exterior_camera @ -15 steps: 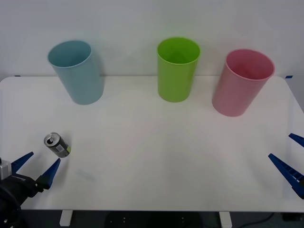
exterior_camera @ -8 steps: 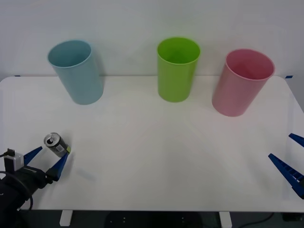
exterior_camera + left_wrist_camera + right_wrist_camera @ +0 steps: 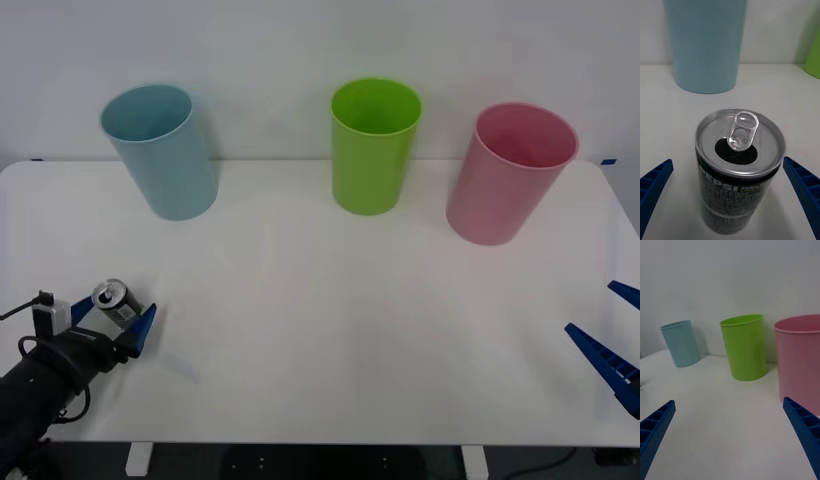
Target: Grasp the object on the table and drop it into the matching bin: aluminum can to the light blue bin, PET bottle to the pink bin.
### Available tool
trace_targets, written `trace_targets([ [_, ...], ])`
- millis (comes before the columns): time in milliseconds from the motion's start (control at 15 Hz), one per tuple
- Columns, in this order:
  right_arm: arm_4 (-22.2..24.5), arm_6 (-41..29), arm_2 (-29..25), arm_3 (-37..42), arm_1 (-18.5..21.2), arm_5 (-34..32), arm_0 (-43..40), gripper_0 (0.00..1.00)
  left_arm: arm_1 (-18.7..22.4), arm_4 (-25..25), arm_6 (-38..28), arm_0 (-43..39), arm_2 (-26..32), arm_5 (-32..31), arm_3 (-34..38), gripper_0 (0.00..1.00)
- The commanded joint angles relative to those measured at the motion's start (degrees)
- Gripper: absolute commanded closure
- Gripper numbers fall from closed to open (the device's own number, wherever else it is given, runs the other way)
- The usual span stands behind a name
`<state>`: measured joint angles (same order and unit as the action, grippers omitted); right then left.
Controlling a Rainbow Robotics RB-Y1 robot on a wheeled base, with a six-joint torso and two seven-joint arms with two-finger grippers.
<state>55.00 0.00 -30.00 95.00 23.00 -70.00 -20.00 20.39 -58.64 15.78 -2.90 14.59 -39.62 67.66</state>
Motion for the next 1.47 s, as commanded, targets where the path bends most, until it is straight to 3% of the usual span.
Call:
trace_targets([
  [67, 0.00, 0.00, 0.00, 0.00, 0.00, 0.00, 0.00, 0.00, -0.09, -0.07, 0.31, 1.05, -0.17, -0.02, -0.78, 0.00],
  [333, 0.00, 0.00, 0.00, 0.00, 0.00, 0.00, 0.00, 0.00, -0.09, 0.02, 0.31, 1.23, -0.17, 0.07, -0.78, 0.00],
  [400, 0.00, 0.00, 0.00, 0.00, 0.00, 0.00, 0.00, 0.00, -0.09, 0.02, 0.31, 1.23, -0.17, 0.07, -0.69, 0.10],
  [467, 0.00, 0.00, 0.00, 0.00, 0.00, 0.00, 0.00, 0.00, -0.09, 0.02, 0.31, 1.23, -0.17, 0.07, -0.69, 0.85],
  [533, 0.00, 0.00, 0.00, 0.00, 0.00, 0.00, 0.00, 0.00, -0.09, 0.02, 0.48, 1.32, -0.17, 0.07, -0.78, 1.00],
  [1267, 0.00, 0.00, 0.00, 0.00, 0.00, 0.00, 0.00, 0.00, 0.00, 0.99, 0.66, 1.23, 0.09, -0.10, -0.69, 1.00],
  [1467, 0.00, 0.00, 0.00, 0.00, 0.00, 0.00, 0.00, 0.00, 0.00, 1.25, 0.22, 0.97, 2.38, -3.80, -0.25, 1.00],
])
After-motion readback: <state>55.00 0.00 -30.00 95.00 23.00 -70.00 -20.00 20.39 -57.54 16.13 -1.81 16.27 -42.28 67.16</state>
